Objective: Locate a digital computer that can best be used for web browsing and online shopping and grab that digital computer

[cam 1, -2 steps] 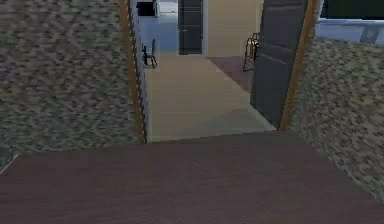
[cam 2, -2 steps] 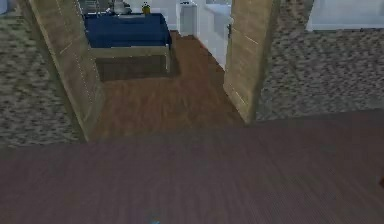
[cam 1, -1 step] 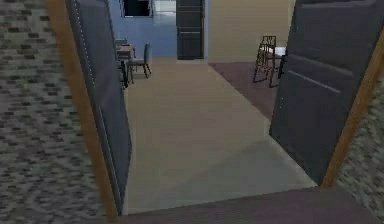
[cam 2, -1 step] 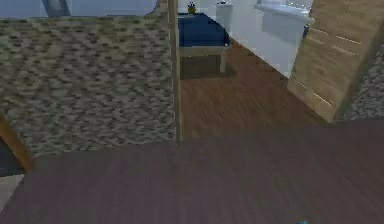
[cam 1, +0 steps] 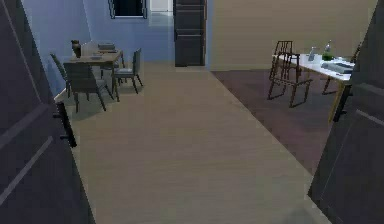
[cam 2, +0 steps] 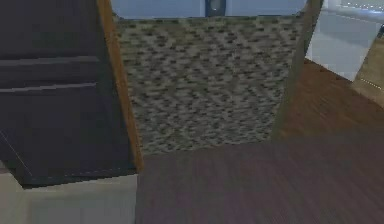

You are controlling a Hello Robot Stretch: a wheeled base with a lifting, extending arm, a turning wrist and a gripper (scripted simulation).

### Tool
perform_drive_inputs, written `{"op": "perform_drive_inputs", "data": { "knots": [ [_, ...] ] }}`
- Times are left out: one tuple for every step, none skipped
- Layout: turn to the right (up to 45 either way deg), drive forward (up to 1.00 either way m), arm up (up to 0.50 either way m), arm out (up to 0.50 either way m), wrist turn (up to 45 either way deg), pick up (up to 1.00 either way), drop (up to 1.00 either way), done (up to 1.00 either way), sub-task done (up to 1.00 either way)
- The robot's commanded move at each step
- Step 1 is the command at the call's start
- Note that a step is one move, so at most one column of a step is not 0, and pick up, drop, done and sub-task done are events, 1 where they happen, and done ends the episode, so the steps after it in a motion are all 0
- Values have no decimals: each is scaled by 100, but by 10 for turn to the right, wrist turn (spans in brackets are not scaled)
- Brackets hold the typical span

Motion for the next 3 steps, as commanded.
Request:
{"op": "perform_drive_inputs", "data": {
  "knots": [
    [0,85,0,0,0,0,0,0,0],
    [-60,0,0,0,0,0,0,0,0],
    [0,100,0,0,0,0,0,0,0]
  ]
}}
